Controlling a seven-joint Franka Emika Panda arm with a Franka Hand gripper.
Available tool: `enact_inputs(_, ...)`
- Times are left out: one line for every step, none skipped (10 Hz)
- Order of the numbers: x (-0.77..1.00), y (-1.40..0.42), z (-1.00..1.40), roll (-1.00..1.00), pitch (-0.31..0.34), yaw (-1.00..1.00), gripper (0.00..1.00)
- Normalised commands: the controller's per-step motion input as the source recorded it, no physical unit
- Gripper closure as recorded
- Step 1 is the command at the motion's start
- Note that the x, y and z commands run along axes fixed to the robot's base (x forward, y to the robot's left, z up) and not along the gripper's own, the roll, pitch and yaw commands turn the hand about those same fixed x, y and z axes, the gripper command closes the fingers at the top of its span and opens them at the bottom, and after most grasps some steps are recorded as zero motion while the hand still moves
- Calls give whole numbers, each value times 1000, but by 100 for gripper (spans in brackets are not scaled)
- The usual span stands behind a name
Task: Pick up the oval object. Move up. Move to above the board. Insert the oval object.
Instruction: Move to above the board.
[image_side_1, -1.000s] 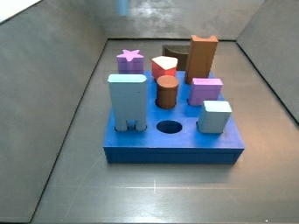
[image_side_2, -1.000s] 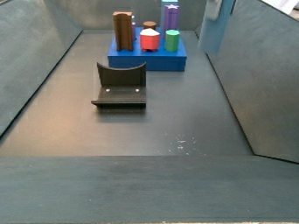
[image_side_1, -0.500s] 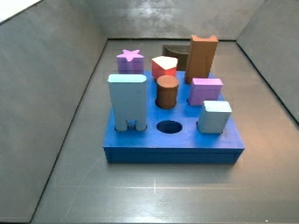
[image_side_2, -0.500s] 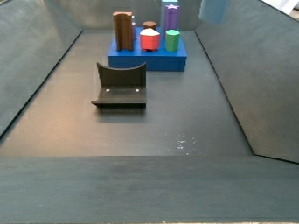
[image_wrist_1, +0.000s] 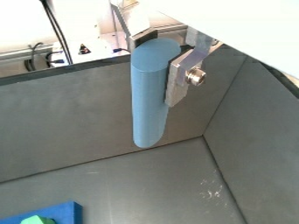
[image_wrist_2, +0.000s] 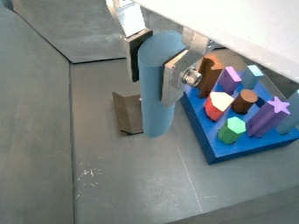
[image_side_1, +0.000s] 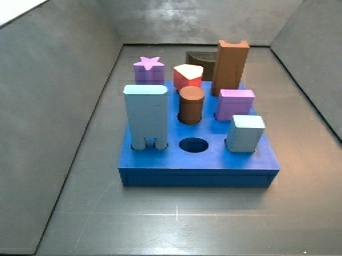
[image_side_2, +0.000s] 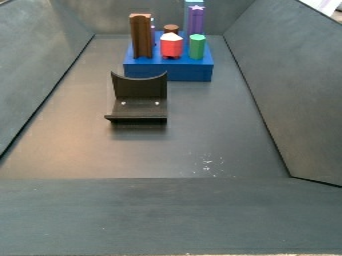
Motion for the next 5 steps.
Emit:
enact_inputs(233, -1000, 5, 102, 37, -1000, 100)
enact_inputs(235, -1000, 3, 95, 38, -1000, 100)
enact_inputs(244, -1000, 4, 55, 36, -1000, 100)
enact_inputs(249, -1000, 4, 49, 44, -1000, 100)
enact_inputs(262, -1000, 2, 34, 66, -1000, 100)
